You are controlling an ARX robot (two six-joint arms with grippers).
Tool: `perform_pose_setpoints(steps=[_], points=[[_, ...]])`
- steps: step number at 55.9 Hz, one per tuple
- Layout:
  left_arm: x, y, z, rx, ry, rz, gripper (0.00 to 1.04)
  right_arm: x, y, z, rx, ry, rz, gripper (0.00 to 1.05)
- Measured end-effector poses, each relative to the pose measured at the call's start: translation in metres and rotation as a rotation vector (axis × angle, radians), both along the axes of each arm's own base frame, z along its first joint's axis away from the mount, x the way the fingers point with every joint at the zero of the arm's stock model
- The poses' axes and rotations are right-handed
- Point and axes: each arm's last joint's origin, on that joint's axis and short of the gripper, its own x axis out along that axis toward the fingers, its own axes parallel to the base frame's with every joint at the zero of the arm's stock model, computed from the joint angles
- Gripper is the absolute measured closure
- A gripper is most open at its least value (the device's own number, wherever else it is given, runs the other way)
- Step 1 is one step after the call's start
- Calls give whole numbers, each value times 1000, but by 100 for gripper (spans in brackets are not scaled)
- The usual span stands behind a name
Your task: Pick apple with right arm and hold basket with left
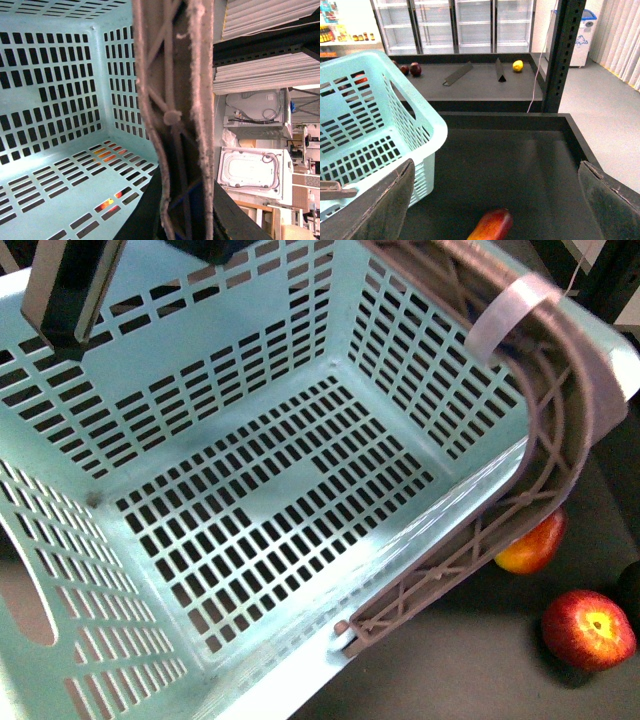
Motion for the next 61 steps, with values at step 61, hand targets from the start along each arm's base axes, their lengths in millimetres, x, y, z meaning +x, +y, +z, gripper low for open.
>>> perform_pose_setpoints(steps=[61], points=[[0, 0, 0, 4, -6, 4, 97, 160, -52, -113, 0, 903, -105, 9]])
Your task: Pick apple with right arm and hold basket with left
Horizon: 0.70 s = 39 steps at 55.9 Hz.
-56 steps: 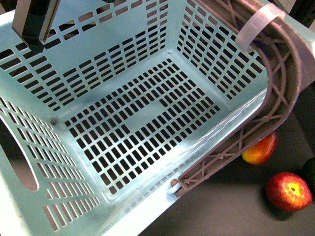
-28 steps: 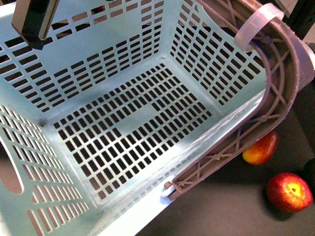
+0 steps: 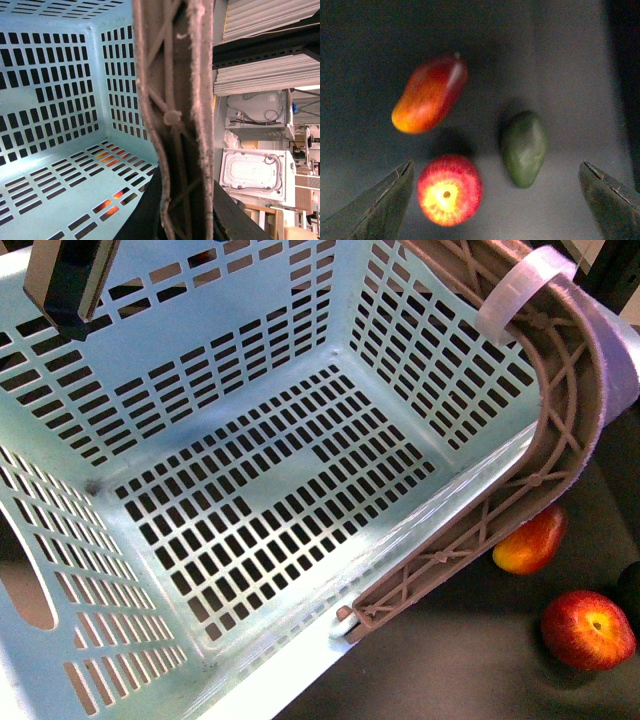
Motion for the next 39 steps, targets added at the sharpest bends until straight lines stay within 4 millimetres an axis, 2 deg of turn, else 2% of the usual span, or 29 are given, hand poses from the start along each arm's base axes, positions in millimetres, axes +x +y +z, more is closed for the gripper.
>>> perform_pose_setpoints(steps=[9, 22, 39], points=[[0, 0, 0, 0, 0, 0, 97, 5, 13, -32, 14, 111, 63, 9], [0, 0, 0, 0, 0, 0, 97, 16, 23, -52, 0, 165, 119, 9], [0, 0, 0, 0, 0, 0, 97, 16, 31, -82, -23, 247, 163, 9]])
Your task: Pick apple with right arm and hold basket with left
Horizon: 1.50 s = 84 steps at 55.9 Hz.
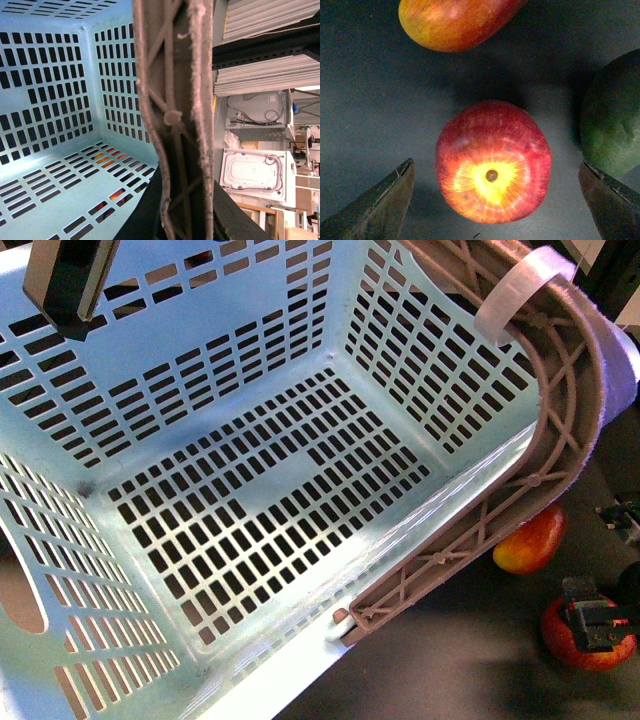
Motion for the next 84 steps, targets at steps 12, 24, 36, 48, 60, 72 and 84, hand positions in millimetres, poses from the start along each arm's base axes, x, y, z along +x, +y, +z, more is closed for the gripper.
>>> perform_pose_setpoints(steps=[12, 24, 36, 48, 60, 72, 84], points=[[0, 0, 0, 0, 0, 0, 97, 2, 2, -19, 5, 46, 8, 9], [0, 0, 0, 0, 0, 0, 97, 3, 1, -22, 5, 60, 5, 29], [0, 0, 0, 0, 0, 0, 97, 2, 1, -7, 7, 32, 32, 33], [0, 0, 0, 0, 0, 0, 97, -2, -19, 59, 17, -117, 111, 33], [0, 0, 0, 0, 0, -1, 97, -20, -27, 188, 138, -469, 171, 33], [0, 0, 0, 0, 0, 0, 97, -25, 14, 271, 237, -758, 215, 33], [0, 0, 0, 0, 0, -1, 97, -15, 82, 263, 342, -743, 308, 33]])
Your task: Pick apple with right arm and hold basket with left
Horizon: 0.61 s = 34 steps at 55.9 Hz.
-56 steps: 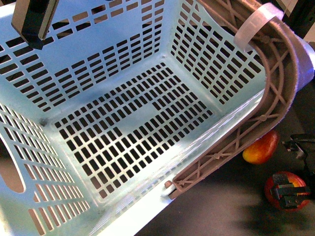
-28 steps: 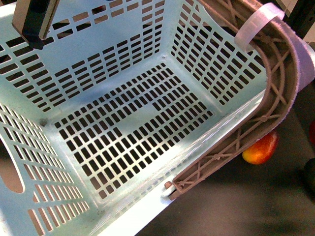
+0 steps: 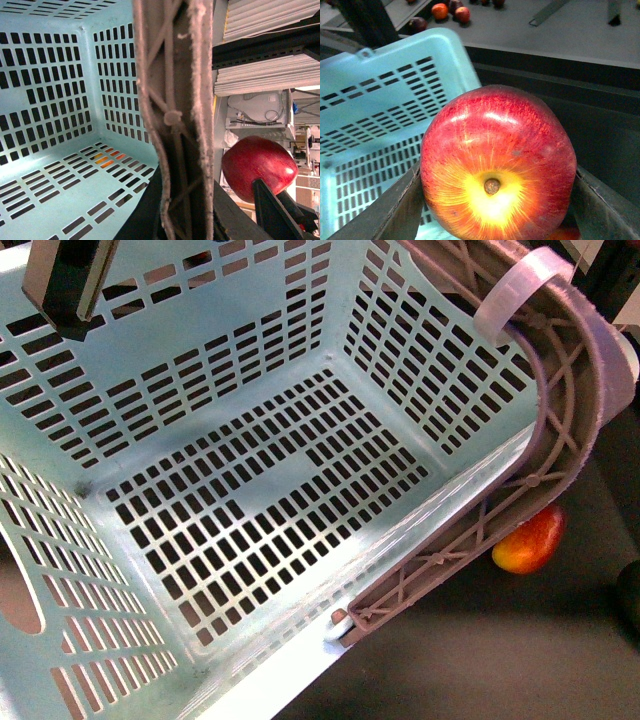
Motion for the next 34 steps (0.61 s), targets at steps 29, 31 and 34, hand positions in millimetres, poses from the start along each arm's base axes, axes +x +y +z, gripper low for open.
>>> perform_pose_setpoints(steps=[29, 31, 34], points=[[0, 0, 0, -2, 2, -12, 97, 10, 29, -28, -32, 81, -53, 9], [0, 0, 0, 1, 1, -10, 97, 9, 24, -23, -31, 64, -81, 9], [0, 0, 0, 3, 1, -4, 97, 7, 16, -16, -30, 39, -124, 9]])
